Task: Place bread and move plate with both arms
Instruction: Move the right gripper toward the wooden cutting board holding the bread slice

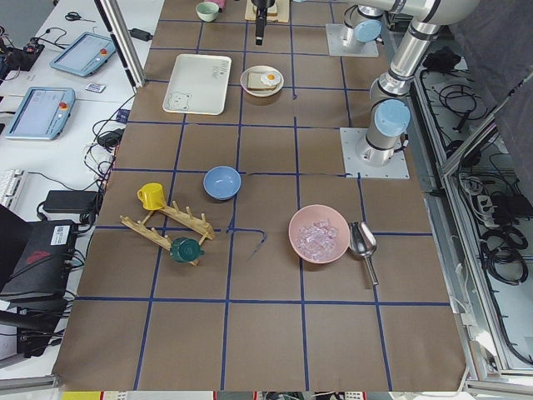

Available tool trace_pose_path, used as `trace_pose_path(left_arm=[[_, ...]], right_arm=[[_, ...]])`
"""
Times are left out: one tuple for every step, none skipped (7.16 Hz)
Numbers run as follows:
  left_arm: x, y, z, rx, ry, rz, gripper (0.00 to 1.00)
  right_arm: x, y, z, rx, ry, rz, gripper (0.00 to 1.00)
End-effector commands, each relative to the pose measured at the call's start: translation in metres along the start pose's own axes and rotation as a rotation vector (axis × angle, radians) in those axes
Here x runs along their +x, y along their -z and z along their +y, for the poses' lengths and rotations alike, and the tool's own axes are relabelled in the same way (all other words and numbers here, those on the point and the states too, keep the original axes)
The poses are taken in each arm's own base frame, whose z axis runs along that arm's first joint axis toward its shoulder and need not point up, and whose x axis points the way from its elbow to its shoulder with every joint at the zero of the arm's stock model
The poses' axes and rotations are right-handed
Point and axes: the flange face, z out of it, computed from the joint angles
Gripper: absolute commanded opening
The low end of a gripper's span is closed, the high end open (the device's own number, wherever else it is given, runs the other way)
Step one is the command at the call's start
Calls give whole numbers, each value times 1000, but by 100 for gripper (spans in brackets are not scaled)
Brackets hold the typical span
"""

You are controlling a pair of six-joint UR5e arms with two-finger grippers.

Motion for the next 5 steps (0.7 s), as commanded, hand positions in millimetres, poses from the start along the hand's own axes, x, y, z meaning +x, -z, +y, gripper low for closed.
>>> trace_pose_path(left_arm=[[-1, 0, 0, 0, -5, 1, 100], [-1, 0, 0, 0, -5, 1, 100], [-1, 0, 0, 0, -5, 1, 100], [-1, 0, 0, 0, -5, 1, 100], [-1, 0, 0, 0, -5, 1, 100]], right_arm=[[-1, -8, 1, -22, 2, 5, 100], [5, -13, -3, -33, 1, 7, 100], [9, -14, -4, -34, 6, 6, 100], [11, -16, -6, -35, 7, 7, 100], [10, -11, -4, -29, 7, 9, 100]])
